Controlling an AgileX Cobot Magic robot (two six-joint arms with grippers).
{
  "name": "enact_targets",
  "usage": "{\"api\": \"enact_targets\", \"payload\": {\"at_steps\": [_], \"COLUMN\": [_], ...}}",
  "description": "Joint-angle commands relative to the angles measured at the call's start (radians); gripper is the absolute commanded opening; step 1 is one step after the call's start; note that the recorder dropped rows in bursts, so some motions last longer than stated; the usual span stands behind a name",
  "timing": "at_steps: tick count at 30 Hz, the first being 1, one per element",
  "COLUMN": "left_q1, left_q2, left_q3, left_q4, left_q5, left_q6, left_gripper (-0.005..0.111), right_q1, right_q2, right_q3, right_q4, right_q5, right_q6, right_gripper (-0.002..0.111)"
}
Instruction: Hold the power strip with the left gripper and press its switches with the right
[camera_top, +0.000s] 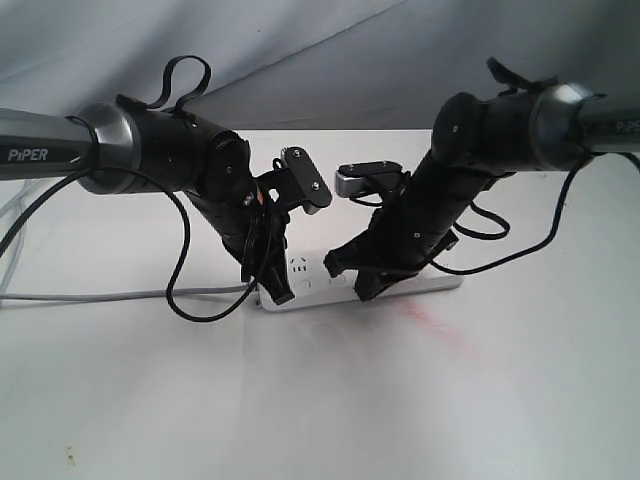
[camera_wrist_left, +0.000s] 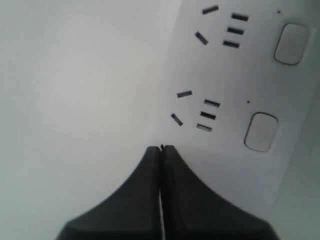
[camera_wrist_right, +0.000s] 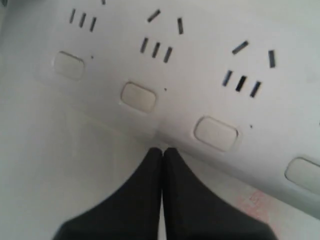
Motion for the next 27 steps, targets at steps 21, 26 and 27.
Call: {"api": "enact_targets", "payload": {"at_steps": [21, 26, 27], "left_q1": [-0.004, -0.004, -0.004], "left_q2": [0.007, 0.007, 0.007], "left_q3": [-0.001, -0.001, -0.001], "left_q4": [-0.007, -0.007, -0.007], "left_q5": [0.016, 0.016, 0.016], "left_q6": [-0.013, -0.013, -0.011], "left_gripper": [0.0, 0.0, 0.0], "right_q1": [0.002, 0.002, 0.002], "right_q2": [-0.081, -0.048, -0.044], "right_q3": [0.017, 0.017, 0.017], "right_q4": [-0.04, -0.054, -0.058], "right_q5": [-0.119, -0.144, -0.146], "right_q6": [0.005, 0.005, 0.005], "right_gripper": [0.0, 0.0, 0.0]}}
